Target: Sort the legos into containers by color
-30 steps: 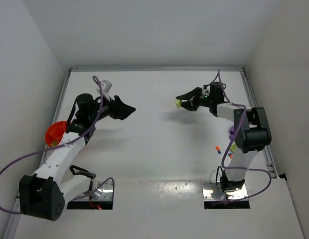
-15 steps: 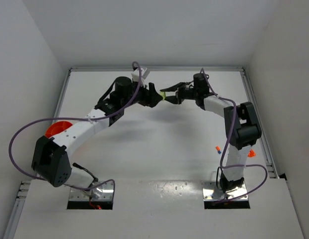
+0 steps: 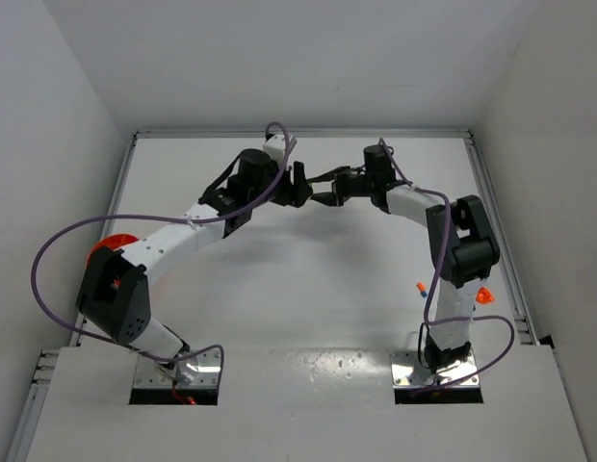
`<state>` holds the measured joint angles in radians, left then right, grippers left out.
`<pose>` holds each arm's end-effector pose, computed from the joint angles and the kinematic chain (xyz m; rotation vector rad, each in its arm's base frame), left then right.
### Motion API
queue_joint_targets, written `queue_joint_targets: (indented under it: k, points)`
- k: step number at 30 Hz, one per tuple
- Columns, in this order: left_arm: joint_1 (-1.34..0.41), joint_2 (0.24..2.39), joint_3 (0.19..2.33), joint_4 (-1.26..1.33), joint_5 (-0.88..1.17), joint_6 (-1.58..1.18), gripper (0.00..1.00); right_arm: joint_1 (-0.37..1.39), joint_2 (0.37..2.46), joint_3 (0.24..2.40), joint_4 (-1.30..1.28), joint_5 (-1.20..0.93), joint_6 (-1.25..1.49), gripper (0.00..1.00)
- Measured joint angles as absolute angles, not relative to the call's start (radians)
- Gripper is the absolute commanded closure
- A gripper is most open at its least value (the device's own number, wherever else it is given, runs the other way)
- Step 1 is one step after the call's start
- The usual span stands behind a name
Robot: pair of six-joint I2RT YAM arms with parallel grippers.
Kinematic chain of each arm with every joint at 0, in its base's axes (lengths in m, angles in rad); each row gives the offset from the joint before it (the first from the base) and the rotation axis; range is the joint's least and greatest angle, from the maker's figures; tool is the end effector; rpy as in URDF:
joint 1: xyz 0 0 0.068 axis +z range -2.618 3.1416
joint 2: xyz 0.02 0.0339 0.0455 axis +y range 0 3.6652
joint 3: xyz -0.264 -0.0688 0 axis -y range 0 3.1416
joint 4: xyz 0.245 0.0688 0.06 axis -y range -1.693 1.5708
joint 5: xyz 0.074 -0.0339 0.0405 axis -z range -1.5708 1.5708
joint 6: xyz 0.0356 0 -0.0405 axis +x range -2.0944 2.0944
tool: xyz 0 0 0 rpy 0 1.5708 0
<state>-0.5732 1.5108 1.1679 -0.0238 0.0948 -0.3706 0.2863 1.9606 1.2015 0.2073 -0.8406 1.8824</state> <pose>0.2983 -0.1966 0.3119 0.2675 1.9862 -0.7103 0.3979 0.1448 0.1814 -1.2712 -2.0579 -1.6494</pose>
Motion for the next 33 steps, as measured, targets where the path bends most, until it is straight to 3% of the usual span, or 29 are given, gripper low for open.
queue_joint_targets:
  k: [22,33]
  points:
    - [-0.579,1.575,1.203,-0.023,0.037,-0.383,0.39,0.297,1.961,1.213,0.204,-0.85,1.913,1.0]
    - [-0.583,1.575,1.203,-0.018,0.056,-0.401,0.62,0.302,1.961,1.213,0.208,-0.859,1.927,1.0]
